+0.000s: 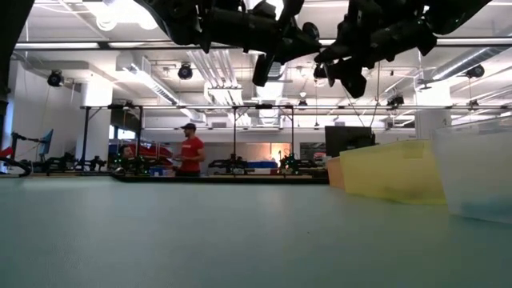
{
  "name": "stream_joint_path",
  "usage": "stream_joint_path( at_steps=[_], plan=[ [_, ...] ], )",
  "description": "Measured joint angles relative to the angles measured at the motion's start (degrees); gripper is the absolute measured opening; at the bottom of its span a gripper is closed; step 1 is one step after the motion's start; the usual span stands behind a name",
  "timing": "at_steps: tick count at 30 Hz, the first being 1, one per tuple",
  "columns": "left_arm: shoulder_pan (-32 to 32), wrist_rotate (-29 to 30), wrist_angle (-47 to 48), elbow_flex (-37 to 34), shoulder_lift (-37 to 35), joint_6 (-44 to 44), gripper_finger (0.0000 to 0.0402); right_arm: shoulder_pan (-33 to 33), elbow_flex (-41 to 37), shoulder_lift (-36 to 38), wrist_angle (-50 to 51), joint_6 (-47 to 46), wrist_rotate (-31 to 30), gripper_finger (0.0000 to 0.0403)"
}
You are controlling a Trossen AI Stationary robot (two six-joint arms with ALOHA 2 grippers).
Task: Sort silverware by color (type)
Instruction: Put the black spoon into the yellow bin
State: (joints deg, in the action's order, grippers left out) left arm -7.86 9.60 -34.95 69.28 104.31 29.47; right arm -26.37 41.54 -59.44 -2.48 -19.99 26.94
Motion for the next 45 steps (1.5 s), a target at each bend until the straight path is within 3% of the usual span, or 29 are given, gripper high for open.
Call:
stream_joint_path(
  at_steps=[3,9,15,21,25,28,35,41,45],
  plan=[
    [0.02,-0.07,0.06,0.00,0.00,-0.02,0.0000,0.00,0.00,0.00,0.02,0.24,-0.02,0.0125],
    [-0.02,0.08,0.26,0.00,0.00,-0.23,0.0000,0.02,0.04,0.00,-0.03,0.62,0.22,0.0022],
    [-0.02,0.09,0.46,0.00,0.00,-0.30,0.0012,-0.02,0.07,0.01,0.27,0.68,0.26,0.0013],
    [0.07,-0.31,2.00,0.02,-0.11,-0.98,0.0060,-0.96,0.13,0.16,1.31,0.63,-0.41,0.0006],
    [0.07,-1.19,5.89,0.02,-0.11,-1.92,0.0094,-2.45,2.90,0.41,7.95,3.93,-3.04,0.0006],
    [0.00,-7.68,9.56,0.02,-0.17,-1.94,0.0112,-2.75,5.64,0.45,17.55,7.15,-3.98,0.0006],
    [1.15,-33.22,28.62,0.02,-0.33,0.09,0.0116,-0.39,9.89,0.50,44.27,9.07,-3.48,0.0007],
    [5.81,-36.14,51.09,0.02,-0.59,0.05,0.0112,6.18,9.34,1.02,56.98,9.08,-2.90,0.0008],
    [10.03,-32.83,66.46,0.02,-0.95,0.01,0.0111,10.97,7.89,0.98,58.13,9.09,-3.17,0.0008]
  ],
)
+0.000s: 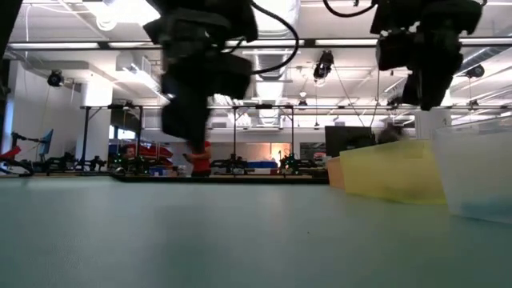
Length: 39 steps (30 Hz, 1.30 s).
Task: Sort silverware by color (type)
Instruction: Put the black spoon into the yellow bin, then put the blue spoon into the orange bin
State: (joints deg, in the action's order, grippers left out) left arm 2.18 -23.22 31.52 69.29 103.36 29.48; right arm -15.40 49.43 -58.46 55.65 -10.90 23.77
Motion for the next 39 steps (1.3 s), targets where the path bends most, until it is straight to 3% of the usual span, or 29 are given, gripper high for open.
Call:
stream_joint_path(
  at_steps=[4,8,19,25,33,39],
  plan=[
    [5.49,3.59,13.11,-0.02,-0.86,4.61,0.0111,3.39,-0.65,-0.30,1.20,-0.32,-4.80,0.0008],
    [12.51,6.55,19.61,-0.04,-2.82,11.80,0.0111,4.71,-0.72,-0.90,2.76,-1.06,-6.31,0.0008],
    [37.62,10.39,22.55,-0.02,-6.44,40.63,0.0111,5.03,-0.72,-0.97,5.63,0.05,-6.28,0.0040],
    [47.00,13.59,22.59,-0.02,-6.44,54.90,0.0111,5.03,-0.72,-0.98,6.35,0.44,-6.31,0.0072],
    [51.76,16.76,27.11,-0.09,-5.21,51.29,0.0111,5.03,-0.73,-0.98,6.38,-1.10,-9.71,0.0150],
    [51.84,17.86,27.56,-2.32,-4.36,48.63,0.0111,5.03,-0.74,-0.98,6.50,-5.52,-10.90,0.0178]
  ],
)
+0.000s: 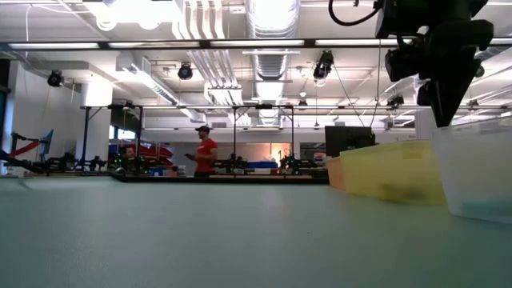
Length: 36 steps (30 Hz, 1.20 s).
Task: Sort silverware by color (type)
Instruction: Put the blue spoon into the orange bin
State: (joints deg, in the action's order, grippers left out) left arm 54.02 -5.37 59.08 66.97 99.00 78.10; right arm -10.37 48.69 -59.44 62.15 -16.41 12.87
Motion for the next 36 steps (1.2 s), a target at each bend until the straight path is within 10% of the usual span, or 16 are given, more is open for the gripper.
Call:
stream_joint_path(
  at_steps=[36],
  plan=[
    [-1.20,-0.94,-15.45,-9.87,1.39,1.83,0.0111,0.00,0.00,-0.02,-0.91,0.02,-0.01,0.0180]
  ],
)
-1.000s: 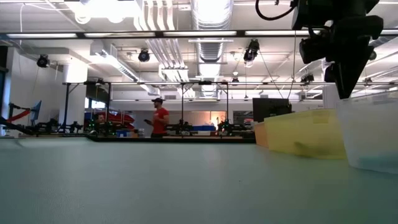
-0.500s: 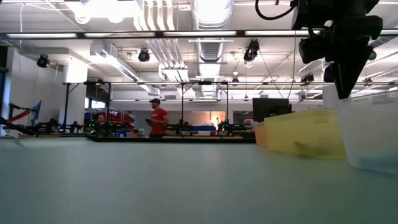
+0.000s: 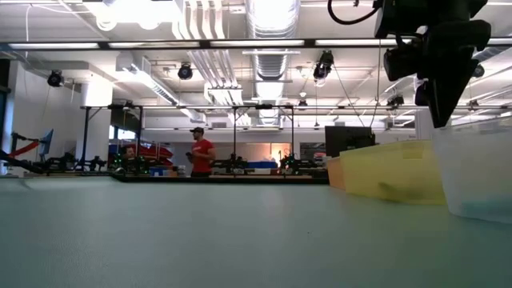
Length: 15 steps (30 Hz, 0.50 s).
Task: Sort silverware by color (type)
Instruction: Put the blue spoon into the orange bin
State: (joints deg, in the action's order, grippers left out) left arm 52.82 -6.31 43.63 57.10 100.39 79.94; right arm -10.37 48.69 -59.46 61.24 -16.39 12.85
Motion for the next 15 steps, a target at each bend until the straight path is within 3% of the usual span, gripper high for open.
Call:
stream_joint_path(
  at_steps=[9,15],
  plan=[
    [-1.21,-1.38,0.19,-0.08,2.78,0.01,0.0104,0.00,0.00,0.00,-0.25,0.64,-0.04,0.0180],
    [-2.36,-1.48,1.04,-0.13,2.92,7.54,0.0018,0.00,0.00,0.00,-0.25,0.20,-0.01,0.0180]
  ],
)
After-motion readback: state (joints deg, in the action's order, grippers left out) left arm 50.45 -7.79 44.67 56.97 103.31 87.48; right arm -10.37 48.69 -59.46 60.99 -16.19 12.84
